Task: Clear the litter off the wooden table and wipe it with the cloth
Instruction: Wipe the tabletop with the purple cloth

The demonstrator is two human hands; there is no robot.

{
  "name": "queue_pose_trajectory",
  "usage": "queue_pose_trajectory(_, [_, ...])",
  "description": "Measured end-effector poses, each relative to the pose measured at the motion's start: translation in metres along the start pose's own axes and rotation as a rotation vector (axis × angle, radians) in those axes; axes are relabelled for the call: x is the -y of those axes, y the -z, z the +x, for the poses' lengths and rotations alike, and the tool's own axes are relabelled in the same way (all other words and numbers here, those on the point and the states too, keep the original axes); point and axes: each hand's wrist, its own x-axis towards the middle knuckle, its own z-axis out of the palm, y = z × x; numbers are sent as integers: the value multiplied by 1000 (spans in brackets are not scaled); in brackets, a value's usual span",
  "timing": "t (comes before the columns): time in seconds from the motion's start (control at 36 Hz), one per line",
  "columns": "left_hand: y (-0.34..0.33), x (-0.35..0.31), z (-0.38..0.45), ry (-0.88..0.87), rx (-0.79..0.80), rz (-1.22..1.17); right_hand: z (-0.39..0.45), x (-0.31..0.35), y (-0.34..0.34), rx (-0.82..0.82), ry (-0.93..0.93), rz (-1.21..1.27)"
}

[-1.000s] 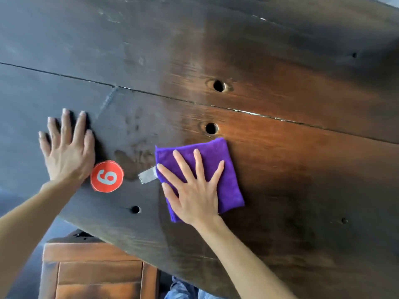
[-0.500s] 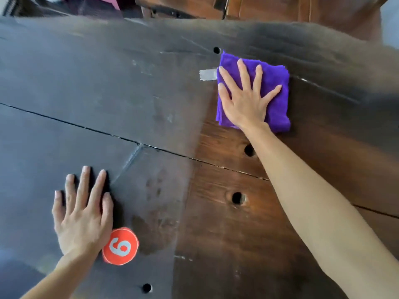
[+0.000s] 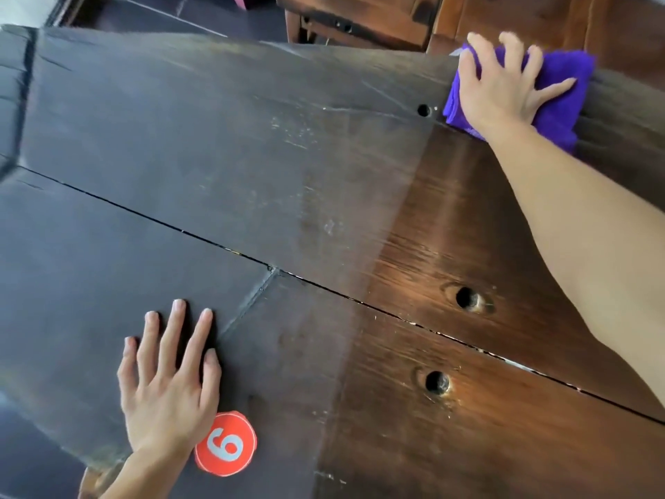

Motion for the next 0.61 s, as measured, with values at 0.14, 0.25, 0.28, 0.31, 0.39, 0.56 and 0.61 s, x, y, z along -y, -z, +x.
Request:
queue_pose_trajectory(0.14, [1, 1, 0, -11, 10, 3, -30, 16, -6, 16, -19, 14])
queue_pose_trajectory(0.25, [1, 1, 0, -21, 2, -6, -83, 38, -21, 26, 12, 15])
queue_pose_trajectory(0.28, [1, 1, 1, -24, 6, -8, -98, 43, -26, 32, 24, 14])
queue_pose_trajectory(0.31, [1, 3, 1, -29, 11, -7, -115, 48, -29, 41, 37, 17])
queue_pose_trajectory(0.39, [2, 5, 0, -39, 29, -3, -167, 63, -37, 51, 96, 23])
queue_pose_trajectory(0.56, [2, 6, -3, -51, 30, -17, -283, 79, -53, 38, 180, 28])
queue_pose_trajectory(0.61, [1, 6, -5, -50, 41, -17, -317, 82, -56, 52, 216, 22])
